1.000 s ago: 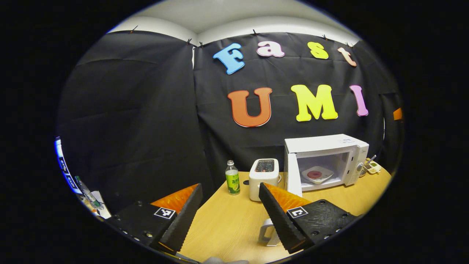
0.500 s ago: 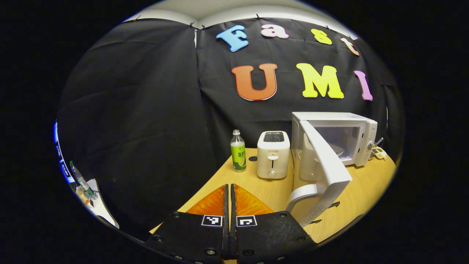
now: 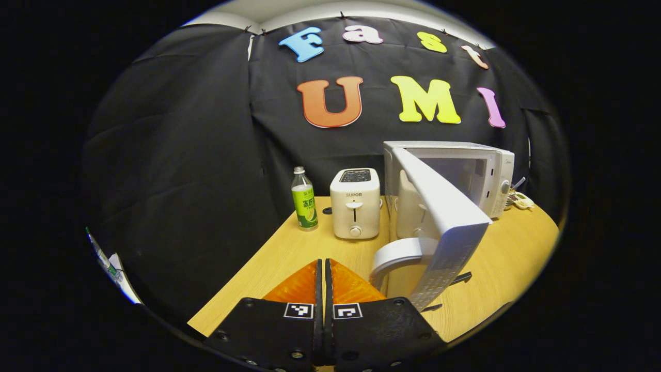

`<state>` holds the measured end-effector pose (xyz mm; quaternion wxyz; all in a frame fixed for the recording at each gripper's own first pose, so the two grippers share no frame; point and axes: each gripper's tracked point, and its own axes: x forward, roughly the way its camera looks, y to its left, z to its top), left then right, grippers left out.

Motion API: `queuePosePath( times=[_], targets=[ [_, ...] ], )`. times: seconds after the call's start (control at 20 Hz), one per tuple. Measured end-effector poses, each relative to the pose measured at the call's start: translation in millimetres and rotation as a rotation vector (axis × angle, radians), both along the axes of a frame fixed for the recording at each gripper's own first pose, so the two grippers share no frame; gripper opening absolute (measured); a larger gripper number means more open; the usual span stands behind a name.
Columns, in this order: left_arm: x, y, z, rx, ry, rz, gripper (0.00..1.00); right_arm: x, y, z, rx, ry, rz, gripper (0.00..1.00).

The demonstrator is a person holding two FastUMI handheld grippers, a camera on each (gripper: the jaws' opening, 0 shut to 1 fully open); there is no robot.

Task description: Open the microwave oven with the left hand, put the food in, and close the microwave oven.

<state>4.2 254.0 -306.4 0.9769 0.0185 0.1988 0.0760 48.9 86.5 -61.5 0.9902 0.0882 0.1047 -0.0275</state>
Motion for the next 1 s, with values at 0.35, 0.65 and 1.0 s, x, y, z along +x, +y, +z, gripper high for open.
queuePosePath(
  times=[0.35, 0.65, 1.0],
  targets=[
    [-3.1, -34.4, 0.8, -0.007, -0.014, -0.068, 0.00, -25.4, -6.6, -0.4, 0.011, -0.005, -0.034, 0.98],
    [3.1, -114.7, 12.1, -0.039, -0.048, -0.204, 0.00, -35.8, -18.3, 3.6, -0.013, -0.015, -0.061, 0.98],
    [25.1, -198.5, 17.8, -0.038, -0.064, -0.370, 0.00, -34.5, -36.3, -1.7, 0.003, 0.012, -0.083, 0.98]
  ],
)
